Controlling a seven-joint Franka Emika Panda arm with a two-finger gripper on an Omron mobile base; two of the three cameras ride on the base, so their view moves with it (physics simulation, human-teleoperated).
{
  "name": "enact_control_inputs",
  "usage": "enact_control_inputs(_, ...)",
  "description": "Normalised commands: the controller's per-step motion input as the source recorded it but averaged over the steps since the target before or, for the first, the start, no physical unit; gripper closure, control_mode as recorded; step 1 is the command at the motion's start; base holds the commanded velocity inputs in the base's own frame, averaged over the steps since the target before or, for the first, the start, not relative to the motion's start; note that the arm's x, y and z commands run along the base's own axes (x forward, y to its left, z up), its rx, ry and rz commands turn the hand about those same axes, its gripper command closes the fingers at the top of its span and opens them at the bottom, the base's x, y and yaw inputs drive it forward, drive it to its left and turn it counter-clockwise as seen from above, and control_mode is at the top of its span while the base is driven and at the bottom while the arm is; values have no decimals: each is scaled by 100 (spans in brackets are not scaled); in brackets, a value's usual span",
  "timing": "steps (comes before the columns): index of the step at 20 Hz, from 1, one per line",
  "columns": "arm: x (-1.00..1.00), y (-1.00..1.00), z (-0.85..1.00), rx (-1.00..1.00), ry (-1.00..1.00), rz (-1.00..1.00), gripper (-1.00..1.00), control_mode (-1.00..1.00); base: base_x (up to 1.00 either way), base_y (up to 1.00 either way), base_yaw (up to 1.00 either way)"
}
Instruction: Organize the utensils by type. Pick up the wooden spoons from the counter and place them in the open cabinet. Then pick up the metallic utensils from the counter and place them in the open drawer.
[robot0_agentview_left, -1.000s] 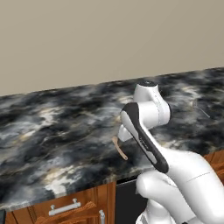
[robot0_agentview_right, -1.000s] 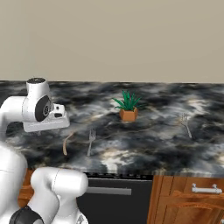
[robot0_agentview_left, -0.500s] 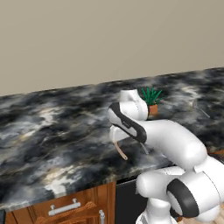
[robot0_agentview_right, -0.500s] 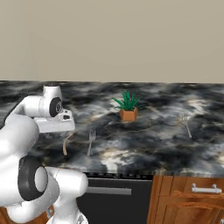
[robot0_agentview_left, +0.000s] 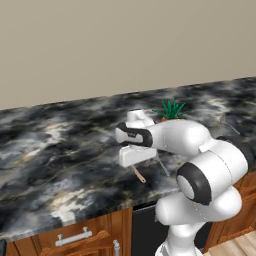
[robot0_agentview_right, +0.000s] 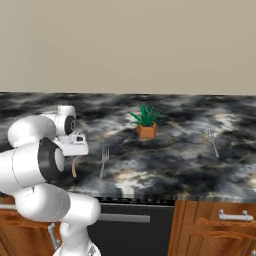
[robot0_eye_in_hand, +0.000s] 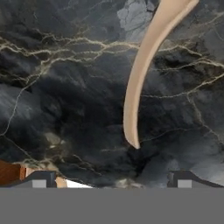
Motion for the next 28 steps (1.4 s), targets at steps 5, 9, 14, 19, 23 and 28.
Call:
enact_control_inputs(5,16,11,-41,-6,-1,0,-100,-100,0,0,0)
enact_control_inputs(9,17,4,-32,-7,-7,0,-100,-100,0,0,0)
enact_control_inputs(14,16,0,-20,-3,-13,0,-100,-100,0,0,0)
enact_control_inputs(19,21,0,-12,0,-12,0,-100,-100,0,0,0)
enact_control_inputs(23,19,0,-14,0,-8,0,-100,-100,0,0,0)
enact_control_inputs(28,9,0,-26,0,-9,0,-100,-100,0,0,0)
